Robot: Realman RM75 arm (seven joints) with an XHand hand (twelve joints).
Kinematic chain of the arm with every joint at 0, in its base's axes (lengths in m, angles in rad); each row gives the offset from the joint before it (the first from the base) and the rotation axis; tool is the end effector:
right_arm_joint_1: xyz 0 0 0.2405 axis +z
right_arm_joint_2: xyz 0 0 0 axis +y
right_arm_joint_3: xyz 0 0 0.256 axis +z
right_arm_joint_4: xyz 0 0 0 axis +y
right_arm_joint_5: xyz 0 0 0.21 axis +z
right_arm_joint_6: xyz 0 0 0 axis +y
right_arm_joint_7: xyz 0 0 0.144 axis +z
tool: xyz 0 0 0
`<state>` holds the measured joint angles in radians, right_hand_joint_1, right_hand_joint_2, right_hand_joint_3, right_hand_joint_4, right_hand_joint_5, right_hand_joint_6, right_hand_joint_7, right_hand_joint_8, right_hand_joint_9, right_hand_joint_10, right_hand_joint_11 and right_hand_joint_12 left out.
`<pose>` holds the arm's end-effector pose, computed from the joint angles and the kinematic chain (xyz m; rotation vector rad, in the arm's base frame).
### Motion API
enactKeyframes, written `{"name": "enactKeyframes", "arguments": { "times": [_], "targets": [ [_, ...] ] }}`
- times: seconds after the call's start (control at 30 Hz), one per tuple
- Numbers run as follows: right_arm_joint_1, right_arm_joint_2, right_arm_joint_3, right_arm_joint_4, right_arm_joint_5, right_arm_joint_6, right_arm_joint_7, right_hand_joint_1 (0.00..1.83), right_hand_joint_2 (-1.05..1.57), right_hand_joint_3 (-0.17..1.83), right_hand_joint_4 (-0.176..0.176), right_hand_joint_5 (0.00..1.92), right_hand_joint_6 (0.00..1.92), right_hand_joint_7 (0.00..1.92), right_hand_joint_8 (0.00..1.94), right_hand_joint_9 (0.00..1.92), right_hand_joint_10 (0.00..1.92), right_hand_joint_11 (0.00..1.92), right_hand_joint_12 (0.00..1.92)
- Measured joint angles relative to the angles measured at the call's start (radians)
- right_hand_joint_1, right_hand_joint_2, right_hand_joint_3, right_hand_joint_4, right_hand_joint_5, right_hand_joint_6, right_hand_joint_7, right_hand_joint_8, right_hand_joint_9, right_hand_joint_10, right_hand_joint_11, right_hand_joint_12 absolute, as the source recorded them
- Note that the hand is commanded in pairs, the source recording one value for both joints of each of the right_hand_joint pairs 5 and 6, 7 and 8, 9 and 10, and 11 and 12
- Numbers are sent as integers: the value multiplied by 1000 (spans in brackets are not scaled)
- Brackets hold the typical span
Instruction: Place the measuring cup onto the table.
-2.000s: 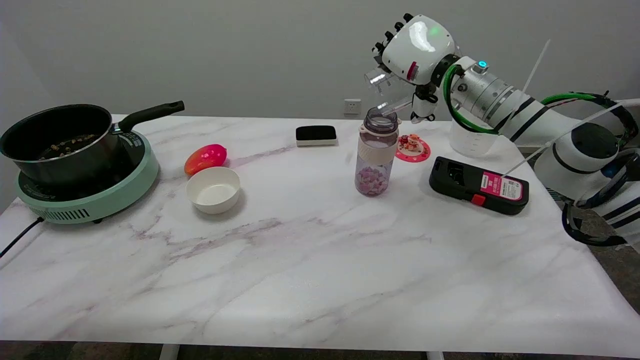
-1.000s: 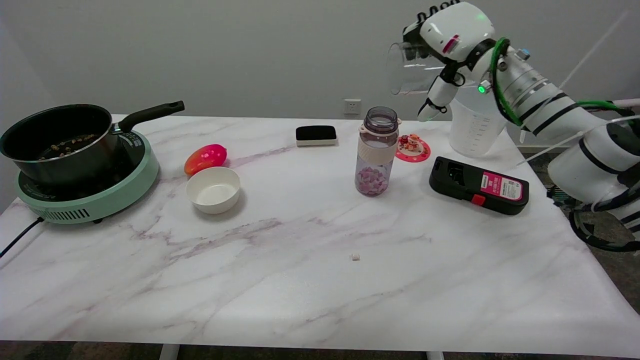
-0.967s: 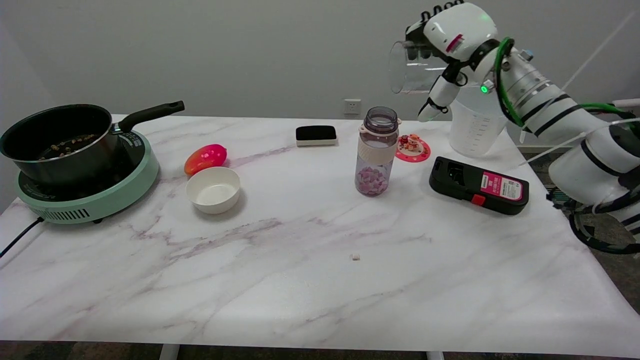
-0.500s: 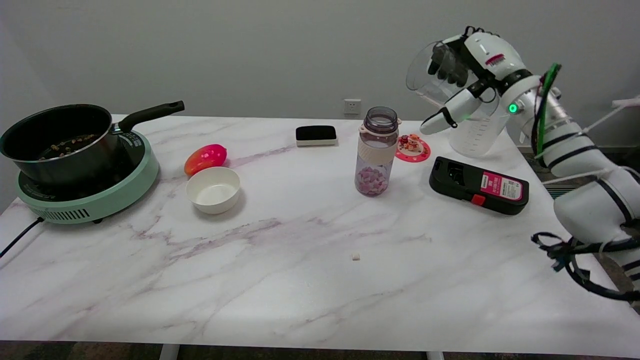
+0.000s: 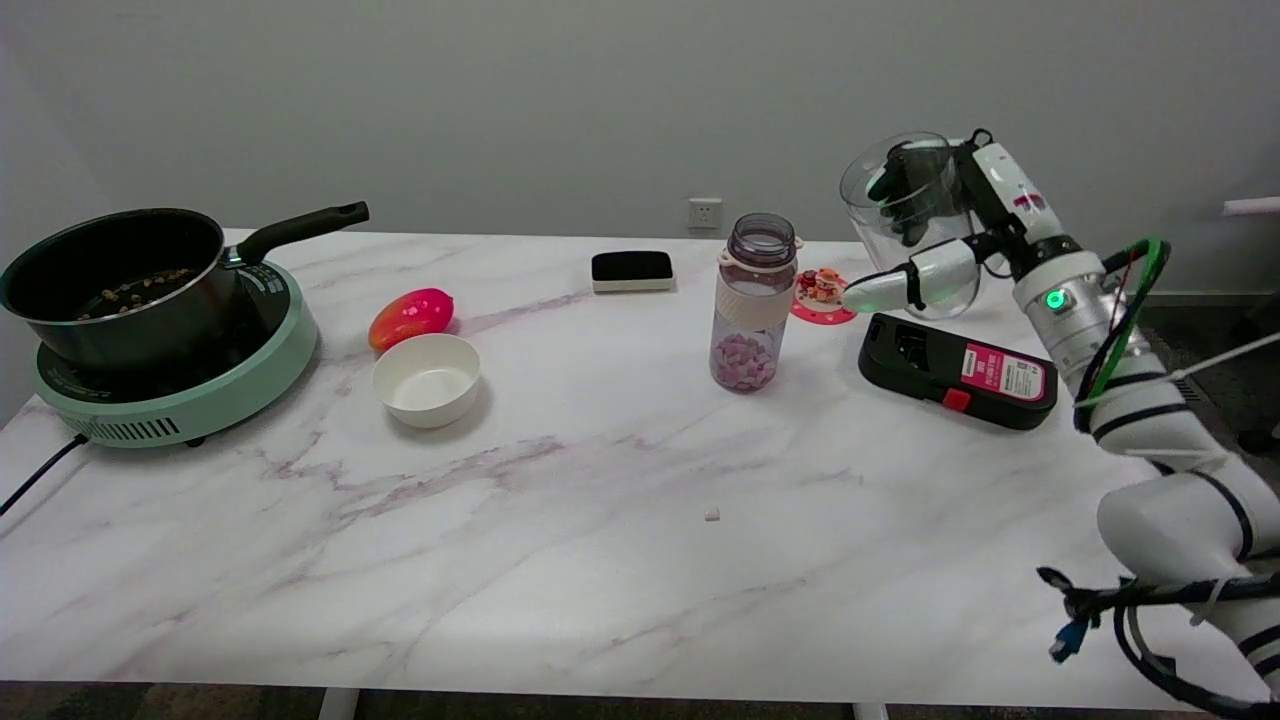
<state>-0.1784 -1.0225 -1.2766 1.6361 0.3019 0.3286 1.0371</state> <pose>-0.1586 -0.3006 0.4352 1.4912 -0.2662 0.8575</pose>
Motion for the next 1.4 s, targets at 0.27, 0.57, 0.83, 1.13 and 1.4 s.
{"name": "enactKeyframes", "arguments": {
  "times": [0.27, 0.57, 0.83, 1.13, 1.4],
  "targets": [
    [-59, -41, -76, -56, 179, 146, -11, 1200, 1571, 239, 0, 1920, 1920, 1920, 1920, 1830, 1830, 1614, 1614],
    [-78, -56, -206, -127, 318, 290, -18, 1201, 1571, 240, 0, 1920, 1920, 1920, 1920, 1830, 1830, 1620, 1620],
    [-66, -62, -337, -202, 407, 423, -24, 1200, 1571, 238, 0, 1920, 1920, 1920, 1920, 1830, 1830, 1622, 1622],
    [-56, -77, -443, -277, 458, 536, -31, 1197, 1571, 237, 0, 1920, 1920, 1920, 1920, 1825, 1825, 1616, 1616],
    [-49, -86, -510, -340, 479, 617, -34, 1197, 1571, 239, 0, 1920, 1920, 1920, 1920, 1823, 1823, 1614, 1614]
  ]
}}
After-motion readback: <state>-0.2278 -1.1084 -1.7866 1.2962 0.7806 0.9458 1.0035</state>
